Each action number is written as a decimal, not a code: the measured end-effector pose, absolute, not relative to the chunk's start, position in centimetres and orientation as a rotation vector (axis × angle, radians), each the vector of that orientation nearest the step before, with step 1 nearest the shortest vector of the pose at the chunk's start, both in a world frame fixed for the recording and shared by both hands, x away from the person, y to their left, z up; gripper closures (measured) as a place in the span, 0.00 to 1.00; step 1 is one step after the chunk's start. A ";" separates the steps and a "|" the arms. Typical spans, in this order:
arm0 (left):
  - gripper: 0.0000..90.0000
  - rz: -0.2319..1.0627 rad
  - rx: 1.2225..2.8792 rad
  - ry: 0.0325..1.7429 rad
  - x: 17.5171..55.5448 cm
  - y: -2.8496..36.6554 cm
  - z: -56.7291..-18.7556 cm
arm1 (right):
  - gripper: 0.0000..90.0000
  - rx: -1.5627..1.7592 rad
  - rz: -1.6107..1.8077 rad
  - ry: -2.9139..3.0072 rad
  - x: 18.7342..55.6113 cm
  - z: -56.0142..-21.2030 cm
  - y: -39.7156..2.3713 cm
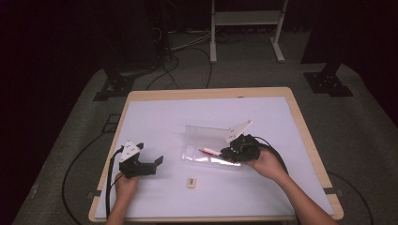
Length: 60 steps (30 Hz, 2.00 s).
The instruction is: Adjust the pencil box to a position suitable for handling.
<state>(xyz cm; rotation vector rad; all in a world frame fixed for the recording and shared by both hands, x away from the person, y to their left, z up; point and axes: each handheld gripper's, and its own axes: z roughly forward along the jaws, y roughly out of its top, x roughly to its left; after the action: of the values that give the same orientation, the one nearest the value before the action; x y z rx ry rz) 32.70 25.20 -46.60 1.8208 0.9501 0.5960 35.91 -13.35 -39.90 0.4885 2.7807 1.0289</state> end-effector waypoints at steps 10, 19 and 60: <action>0.00 0.595 1.819 0.952 32.7 25.2 -46.6 | 0.87 0.495 1.013 2.797 36.4 -40.4 -12.4; 0.00 0.595 1.819 0.952 32.7 25.2 -46.6 | 0.87 0.490 1.005 2.806 36.9 -40.9 -11.7; 0.00 0.594 1.820 0.950 32.7 25.2 -46.6 | 0.87 0.537 0.958 2.865 38.7 -44.3 -10.5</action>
<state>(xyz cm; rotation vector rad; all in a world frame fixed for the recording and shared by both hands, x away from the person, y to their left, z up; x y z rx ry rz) 32.66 25.24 -46.59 1.8204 0.9498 0.5941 38.71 -10.49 -44.27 0.5366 2.8645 0.9580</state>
